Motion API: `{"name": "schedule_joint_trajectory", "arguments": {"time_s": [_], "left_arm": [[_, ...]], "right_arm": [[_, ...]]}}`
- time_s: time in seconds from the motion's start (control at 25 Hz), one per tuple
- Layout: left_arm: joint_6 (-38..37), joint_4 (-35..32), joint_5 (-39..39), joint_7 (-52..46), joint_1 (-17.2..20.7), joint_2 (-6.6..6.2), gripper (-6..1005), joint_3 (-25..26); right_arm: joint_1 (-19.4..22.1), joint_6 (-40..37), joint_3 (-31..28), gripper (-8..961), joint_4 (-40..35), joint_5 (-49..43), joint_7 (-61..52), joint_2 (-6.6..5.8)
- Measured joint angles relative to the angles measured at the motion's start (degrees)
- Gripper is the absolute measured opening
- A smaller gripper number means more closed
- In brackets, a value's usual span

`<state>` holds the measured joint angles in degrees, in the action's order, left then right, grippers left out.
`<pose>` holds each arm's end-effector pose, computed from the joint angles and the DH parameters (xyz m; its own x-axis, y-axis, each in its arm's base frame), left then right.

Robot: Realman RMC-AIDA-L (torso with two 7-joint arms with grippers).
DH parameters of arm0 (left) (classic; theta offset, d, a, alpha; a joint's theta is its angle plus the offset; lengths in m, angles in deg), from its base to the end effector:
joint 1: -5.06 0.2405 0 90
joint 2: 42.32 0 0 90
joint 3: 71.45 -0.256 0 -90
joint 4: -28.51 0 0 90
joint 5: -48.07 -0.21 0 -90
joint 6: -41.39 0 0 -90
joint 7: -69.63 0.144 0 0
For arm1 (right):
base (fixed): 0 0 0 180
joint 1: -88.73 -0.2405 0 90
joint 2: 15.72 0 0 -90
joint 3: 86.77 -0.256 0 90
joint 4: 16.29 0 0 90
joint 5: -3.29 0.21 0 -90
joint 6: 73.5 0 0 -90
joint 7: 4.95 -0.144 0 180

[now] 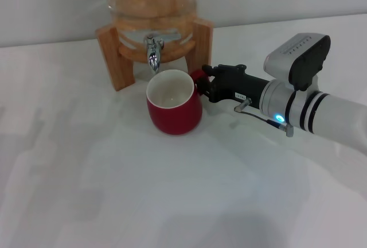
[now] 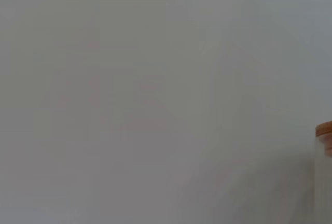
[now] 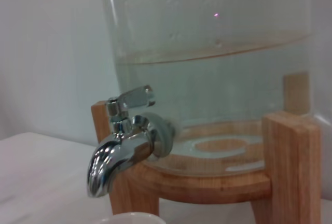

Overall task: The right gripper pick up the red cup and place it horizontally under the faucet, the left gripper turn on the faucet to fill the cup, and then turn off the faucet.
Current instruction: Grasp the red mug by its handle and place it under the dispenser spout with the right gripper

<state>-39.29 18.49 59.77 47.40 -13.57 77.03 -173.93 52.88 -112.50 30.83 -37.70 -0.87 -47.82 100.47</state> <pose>-0.3191 0.2972 0.0053 0.5619 -0.1907 0.8050 0.7567 -0.2746 -0.5932 0.2418 0.3914 -0.0793 0.7255 -0.2844 -0.6268 -0.6462 -0.5949 -0.4780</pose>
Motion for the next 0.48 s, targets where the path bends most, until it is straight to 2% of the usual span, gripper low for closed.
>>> {"name": "schedule_joint_trajectory", "arguments": {"time_s": [0.48], "left_arm": [[0.0, 0.0, 0.0, 0.0, -0.1, -0.09, 848, 0.0]], "right_arm": [[0.0, 1.3, 0.3, 295, 0.0, 2.3, -0.1, 0.0]]}}
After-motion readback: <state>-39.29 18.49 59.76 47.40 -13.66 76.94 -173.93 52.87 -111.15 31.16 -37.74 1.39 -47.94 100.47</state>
